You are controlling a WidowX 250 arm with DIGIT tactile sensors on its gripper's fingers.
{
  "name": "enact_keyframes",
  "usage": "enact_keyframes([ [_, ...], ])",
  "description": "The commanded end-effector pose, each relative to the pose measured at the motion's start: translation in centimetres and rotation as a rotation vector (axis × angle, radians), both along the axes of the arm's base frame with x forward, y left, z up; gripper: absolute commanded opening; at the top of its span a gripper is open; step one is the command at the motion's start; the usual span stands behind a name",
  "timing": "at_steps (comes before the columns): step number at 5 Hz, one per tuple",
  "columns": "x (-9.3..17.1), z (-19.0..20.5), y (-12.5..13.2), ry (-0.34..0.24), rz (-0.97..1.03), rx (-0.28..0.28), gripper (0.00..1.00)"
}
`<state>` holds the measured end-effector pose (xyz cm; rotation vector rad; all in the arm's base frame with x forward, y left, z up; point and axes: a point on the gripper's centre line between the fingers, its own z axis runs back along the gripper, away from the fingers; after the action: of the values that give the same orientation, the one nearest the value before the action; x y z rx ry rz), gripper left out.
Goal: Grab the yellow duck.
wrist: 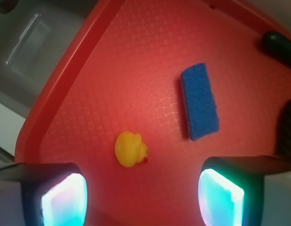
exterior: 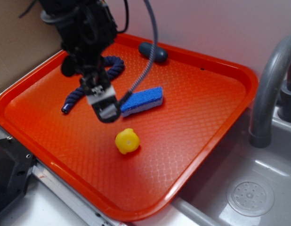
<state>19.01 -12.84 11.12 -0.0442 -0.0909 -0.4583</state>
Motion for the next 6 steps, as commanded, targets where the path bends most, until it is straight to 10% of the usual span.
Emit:
enact_keyframes([
  [1, 0.3, -3.5, -0.1, 0.051, -0.027, 0.056, 1.0],
  [5, -0.6, -9.1, -0.3, 0.157, -0.114, 0.135, 0.95],
  [6, -0.7, -9.4, -0.5, 0.154, -0.119, 0.137, 0.0],
])
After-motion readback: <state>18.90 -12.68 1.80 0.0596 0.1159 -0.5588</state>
